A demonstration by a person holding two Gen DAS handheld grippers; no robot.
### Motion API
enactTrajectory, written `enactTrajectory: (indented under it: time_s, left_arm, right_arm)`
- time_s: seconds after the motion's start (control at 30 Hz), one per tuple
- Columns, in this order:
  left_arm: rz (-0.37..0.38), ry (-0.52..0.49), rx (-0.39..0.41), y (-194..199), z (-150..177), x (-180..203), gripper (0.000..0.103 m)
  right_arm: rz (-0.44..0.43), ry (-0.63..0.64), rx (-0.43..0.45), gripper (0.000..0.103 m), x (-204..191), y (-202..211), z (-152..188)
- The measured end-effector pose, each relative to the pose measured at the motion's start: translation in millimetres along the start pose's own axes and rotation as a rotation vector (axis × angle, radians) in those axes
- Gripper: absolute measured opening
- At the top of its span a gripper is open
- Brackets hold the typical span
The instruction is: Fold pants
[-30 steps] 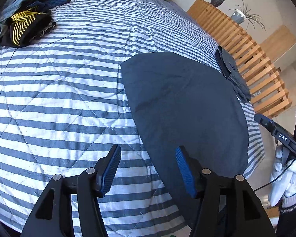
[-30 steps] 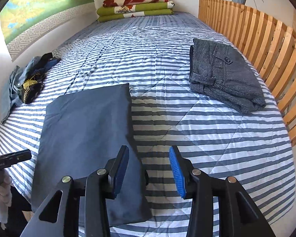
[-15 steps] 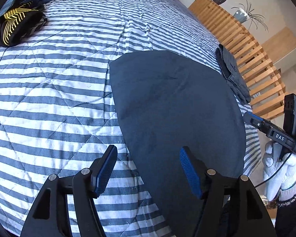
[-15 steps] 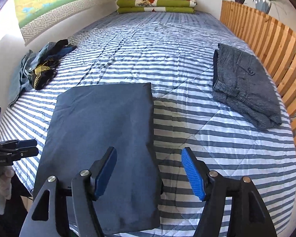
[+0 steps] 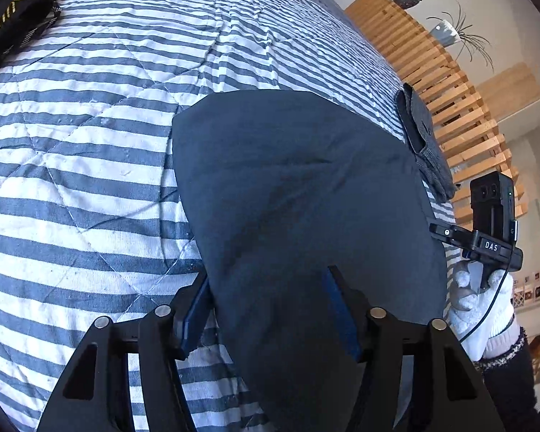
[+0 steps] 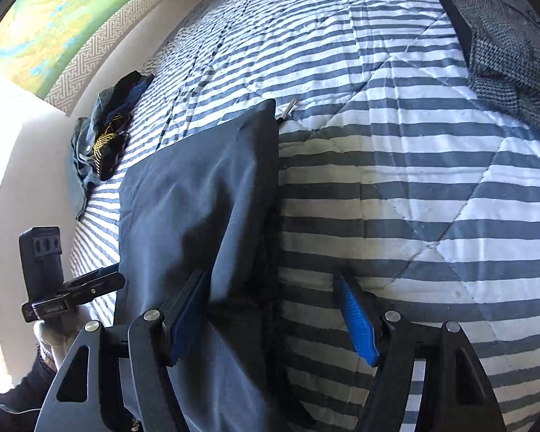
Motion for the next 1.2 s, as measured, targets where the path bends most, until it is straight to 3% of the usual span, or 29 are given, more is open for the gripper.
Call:
enactTrajectory:
  time_s: [0.07,0.17,0.2,0.27,0.37,0.57,0.63,0.7,0.83,0.9,1.2]
  left_arm:
    - [0.009,-0.011,-0.01,-4.9,-2.1,2.9,0.047]
    - [0.0,-0.038,-0.015,-8.9,-1.5,7.8,0.035]
    - [-0.006,-0.045,-0.011,-9.5,-1.0,8.9,0.033]
    - [0.005,-0.058,-0.017,-11.8,-0.4,12.3,0.02]
    - [0.005,-0.057,-0.019,-14.1,0.2,17.0,0.014]
    - [0.02,-0.031,-0.025,-11.7,0.9,13.5,0.016]
    - [0.023,-0.025,-0.028,-15.8,0.8,11.5,0.016]
    - [0.008,-0.047,-0.011,-17.3,1.6,14.2,0.014]
    - [0.032,-0.075,0.017,-6.7,3.8,23.1,0.009]
    - [0.032,-0.102,0.033,3.7,4.4,27.9,0.009]
    - [0.052,-0.202,0.086,45.4,2.1,66.4,0.008]
  right_arm:
    - [-0.016,0.001,0.003,0.067,-1.8,-0.9,0.1]
    - [-0.109,-0.042,-0.037,0.038,-5.7,-9.1,4.2]
    - [-0.099,-0.047,-0.035,0.038,-6.2,-10.5,4.5]
    - [-0.091,-0.041,-0.03,0.038,-9.1,-11.2,4.3]
    - [-0.092,-0.067,-0.013,0.038,-11.2,-12.1,6.6]
    - [0.0,0.038,-0.006,0.034,-25.0,-5.9,8.0]
    - [0.05,0.022,-0.023,0.048,-21.9,-7.8,9.5]
    - [0.02,0.0,-0.01,0.051,-21.6,-12.1,9.4]
    - [0.038,0.013,0.038,0.033,-36.0,-17.8,10.5]
    - [0.022,-0.006,0.079,0.019,-40.7,-9.6,12.4]
    - [0.037,0.004,0.203,0.016,-67.8,28.9,25.6]
Point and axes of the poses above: each gripper's, at about its wrist camera, not at the fingertips, and y roughly against the way its jaws point, x to its right, z to its underside, the point moved 4 cm from there along -y, roughly the way its jaws point, and after that the axes turned 6 degrees about y, right-handed, at the moved point
